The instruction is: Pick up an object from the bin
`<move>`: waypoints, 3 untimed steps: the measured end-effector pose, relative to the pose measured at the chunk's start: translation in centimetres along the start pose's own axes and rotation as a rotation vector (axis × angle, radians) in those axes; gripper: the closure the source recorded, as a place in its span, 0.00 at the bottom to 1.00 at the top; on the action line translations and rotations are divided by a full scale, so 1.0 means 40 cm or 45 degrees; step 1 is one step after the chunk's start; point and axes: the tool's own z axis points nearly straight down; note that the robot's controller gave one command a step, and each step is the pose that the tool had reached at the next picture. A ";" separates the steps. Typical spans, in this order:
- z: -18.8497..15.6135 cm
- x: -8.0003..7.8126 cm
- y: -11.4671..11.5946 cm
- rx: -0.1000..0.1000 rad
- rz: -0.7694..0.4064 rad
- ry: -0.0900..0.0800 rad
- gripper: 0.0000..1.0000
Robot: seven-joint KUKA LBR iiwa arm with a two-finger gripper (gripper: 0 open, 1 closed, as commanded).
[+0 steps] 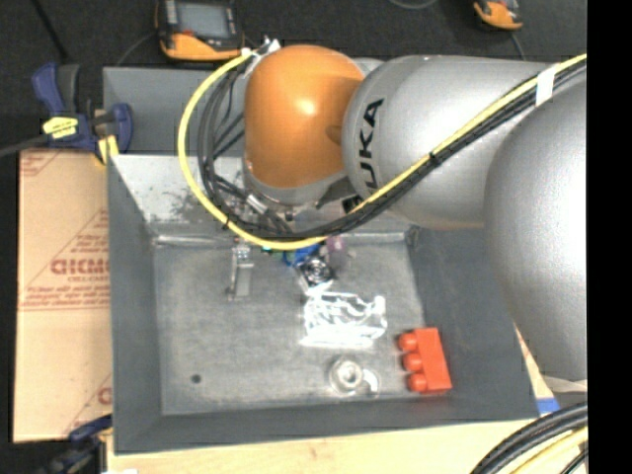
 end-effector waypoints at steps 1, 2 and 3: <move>-0.143 -0.074 -0.201 0.005 -0.591 -0.009 0.00; -0.069 0.128 -0.319 0.003 -0.716 0.007 0.00; -0.179 0.247 -0.296 0.001 -0.379 -0.001 0.00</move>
Offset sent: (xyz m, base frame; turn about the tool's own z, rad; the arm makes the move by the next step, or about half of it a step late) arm 0.0273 -0.0767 0.0542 -0.4696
